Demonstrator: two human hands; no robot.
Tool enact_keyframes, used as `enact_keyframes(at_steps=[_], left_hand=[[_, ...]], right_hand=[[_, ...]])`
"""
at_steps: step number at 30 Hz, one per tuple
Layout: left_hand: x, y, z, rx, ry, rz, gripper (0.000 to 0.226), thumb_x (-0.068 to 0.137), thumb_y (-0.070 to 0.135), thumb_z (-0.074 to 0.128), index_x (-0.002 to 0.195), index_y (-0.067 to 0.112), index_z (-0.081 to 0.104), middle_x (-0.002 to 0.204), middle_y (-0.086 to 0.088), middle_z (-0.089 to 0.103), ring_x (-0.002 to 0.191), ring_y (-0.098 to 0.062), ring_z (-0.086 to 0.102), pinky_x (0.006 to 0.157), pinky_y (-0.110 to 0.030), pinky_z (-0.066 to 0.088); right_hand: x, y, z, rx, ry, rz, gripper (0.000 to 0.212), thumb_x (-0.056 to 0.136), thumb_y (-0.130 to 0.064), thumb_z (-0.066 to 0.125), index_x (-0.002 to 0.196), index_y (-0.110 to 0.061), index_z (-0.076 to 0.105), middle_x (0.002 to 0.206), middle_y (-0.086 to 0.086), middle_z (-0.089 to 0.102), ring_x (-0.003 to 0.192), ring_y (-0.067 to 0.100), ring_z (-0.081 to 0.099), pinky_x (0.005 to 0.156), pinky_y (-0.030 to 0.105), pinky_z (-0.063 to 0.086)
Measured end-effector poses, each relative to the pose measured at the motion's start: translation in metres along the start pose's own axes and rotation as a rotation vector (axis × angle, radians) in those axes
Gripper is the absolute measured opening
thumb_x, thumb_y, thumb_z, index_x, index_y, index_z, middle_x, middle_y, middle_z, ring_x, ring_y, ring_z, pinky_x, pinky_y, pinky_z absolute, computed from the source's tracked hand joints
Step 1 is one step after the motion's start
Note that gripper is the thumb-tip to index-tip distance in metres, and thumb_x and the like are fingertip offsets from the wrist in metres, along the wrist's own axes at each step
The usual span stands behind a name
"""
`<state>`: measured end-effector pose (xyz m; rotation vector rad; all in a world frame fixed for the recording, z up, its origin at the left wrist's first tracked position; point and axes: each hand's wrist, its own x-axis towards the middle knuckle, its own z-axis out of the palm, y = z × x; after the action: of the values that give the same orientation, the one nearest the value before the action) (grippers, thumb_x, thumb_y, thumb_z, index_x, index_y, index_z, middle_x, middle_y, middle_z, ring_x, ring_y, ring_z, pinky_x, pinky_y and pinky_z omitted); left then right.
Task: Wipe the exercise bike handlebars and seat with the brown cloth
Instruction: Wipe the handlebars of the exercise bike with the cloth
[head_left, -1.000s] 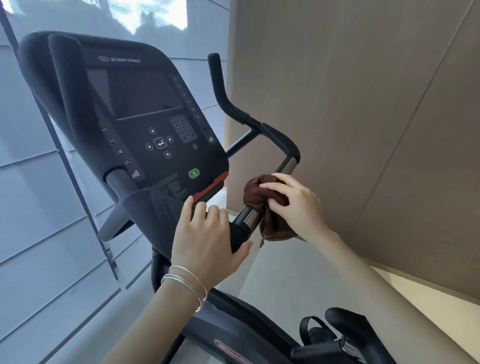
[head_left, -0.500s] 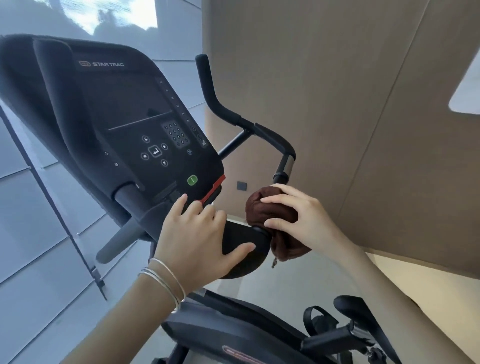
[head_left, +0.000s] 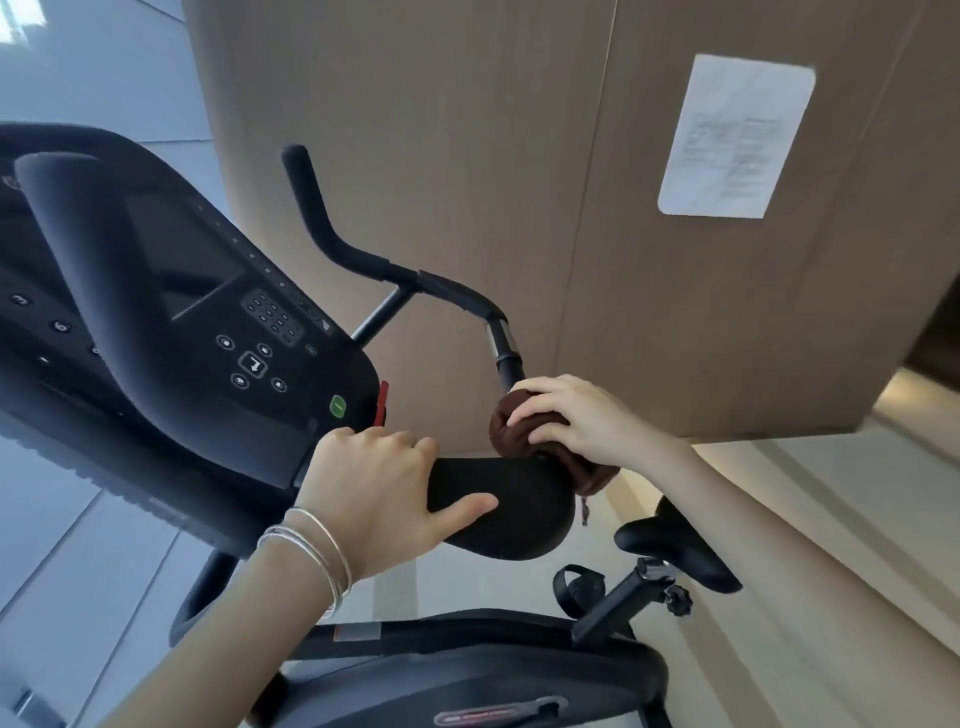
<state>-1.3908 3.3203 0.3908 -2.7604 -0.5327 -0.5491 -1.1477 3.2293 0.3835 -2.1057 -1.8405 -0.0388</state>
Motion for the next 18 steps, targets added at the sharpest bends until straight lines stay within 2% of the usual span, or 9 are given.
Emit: enact_keyframes(at_steps=[2,5,9,12,15,18], left_hand=[[-0.003,-0.007,0.001,-0.021,0.025,0.011,0.091,0.062,0.082,-0.018,0.073,0.027,0.053,0.066,0.011,0.058,0.063,-0.011,0.056,0.056,-0.026,0.032],[-0.005,-0.009,0.002,-0.055,0.051,0.015,0.084,0.067,0.082,-0.01,0.071,0.026,0.053,0.061,0.01,0.057,0.059,-0.012,0.055,0.056,-0.026,0.036],[-0.006,-0.01,0.002,-0.102,0.077,0.011,0.078,0.073,0.081,0.0,0.067,0.023,0.052,0.057,0.009,0.056,0.056,-0.015,0.051,0.058,-0.028,0.033],[-0.004,-0.01,0.004,-0.133,0.095,0.001,0.072,0.076,0.079,0.012,0.058,0.02,0.05,0.05,0.007,0.054,0.049,-0.017,0.048,0.056,-0.028,0.036],[-0.004,-0.01,0.004,-0.147,0.106,0.007,0.068,0.077,0.077,0.02,0.053,0.02,0.049,0.046,0.007,0.052,0.045,-0.017,0.048,0.054,-0.028,0.038],[-0.005,-0.01,0.003,-0.149,0.093,0.016,0.07,0.076,0.078,0.014,0.056,0.02,0.048,0.051,0.008,0.054,0.049,-0.015,0.046,0.057,-0.027,0.034]], right_hand=[[0.013,0.0,0.005,-0.044,-0.013,0.019,0.023,0.088,-0.019,0.058,0.103,-0.035,0.065,0.134,-0.02,0.048,0.114,0.017,0.043,0.091,0.042,0.042],[0.03,0.003,0.003,-0.047,-0.03,0.074,0.026,0.09,-0.014,0.054,0.108,-0.029,0.066,0.139,-0.014,0.046,0.121,0.02,0.04,0.1,0.043,0.037],[0.02,0.005,-0.004,-0.062,-0.096,-0.032,0.027,0.091,-0.01,0.053,0.106,-0.028,0.066,0.137,-0.01,0.047,0.121,0.019,0.041,0.103,0.034,0.032],[0.005,0.005,-0.003,-0.093,-0.168,-0.147,0.028,0.092,-0.017,0.045,0.103,-0.035,0.063,0.136,-0.012,0.047,0.121,0.014,0.039,0.102,0.028,0.031],[0.02,0.01,0.0,-0.154,-0.189,-0.145,0.03,0.094,-0.012,0.042,0.103,-0.032,0.063,0.136,-0.01,0.046,0.117,0.016,0.039,0.1,0.025,0.031],[0.048,0.016,0.004,-0.211,-0.173,-0.091,0.032,0.094,-0.005,0.042,0.103,-0.023,0.066,0.136,-0.003,0.047,0.116,0.023,0.042,0.097,0.02,0.025]])
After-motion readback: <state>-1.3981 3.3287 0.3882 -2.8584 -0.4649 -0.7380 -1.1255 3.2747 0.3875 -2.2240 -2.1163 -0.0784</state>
